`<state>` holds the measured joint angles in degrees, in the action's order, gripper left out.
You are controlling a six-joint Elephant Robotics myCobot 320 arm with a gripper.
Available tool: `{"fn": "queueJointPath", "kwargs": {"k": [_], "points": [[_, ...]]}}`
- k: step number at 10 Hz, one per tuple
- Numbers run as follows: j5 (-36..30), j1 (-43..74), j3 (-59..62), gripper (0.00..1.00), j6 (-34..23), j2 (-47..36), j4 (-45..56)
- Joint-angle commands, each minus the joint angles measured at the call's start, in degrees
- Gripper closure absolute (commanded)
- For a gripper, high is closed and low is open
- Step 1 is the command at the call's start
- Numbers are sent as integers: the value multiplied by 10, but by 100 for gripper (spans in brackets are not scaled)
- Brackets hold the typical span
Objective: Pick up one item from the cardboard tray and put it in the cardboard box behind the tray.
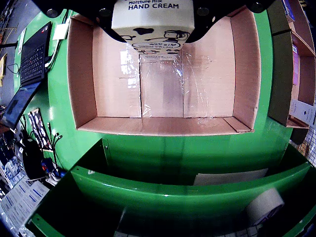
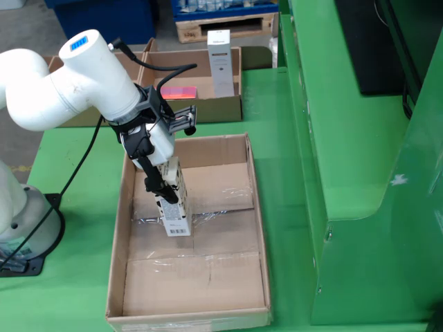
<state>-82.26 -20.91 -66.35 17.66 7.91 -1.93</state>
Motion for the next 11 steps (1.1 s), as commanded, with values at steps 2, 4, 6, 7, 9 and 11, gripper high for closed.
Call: {"fn": "queueJointPath", "kwargs": {"k": [2,4,6,7,9,11], "points": [[-4,13,497,100,-23,113,259],[6,8,663,100,-26,166,325],[15,-1,663,100,-32,157,303],[28,-16,664,100,-43,148,273],[28,-16,664,100,-43,148,273],[28,-16,664,100,-43,148,273]]}}
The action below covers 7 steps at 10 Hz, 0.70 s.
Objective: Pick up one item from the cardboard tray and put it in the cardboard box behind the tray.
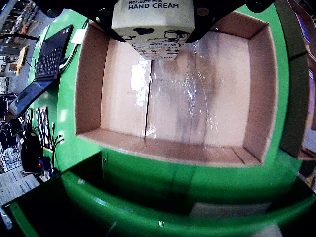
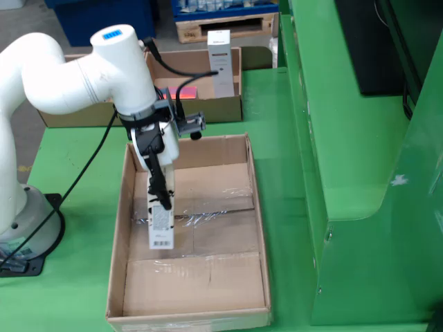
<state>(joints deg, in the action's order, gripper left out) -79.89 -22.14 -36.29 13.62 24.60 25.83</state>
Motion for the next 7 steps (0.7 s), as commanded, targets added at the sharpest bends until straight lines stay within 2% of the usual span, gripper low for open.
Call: {"fn": "queueJointPath", "kwargs": {"k": [1,7], "points": [[18,-17,363,100,-16,-45,-39],[54,-49,363,100,-24,-74,-75]]}}
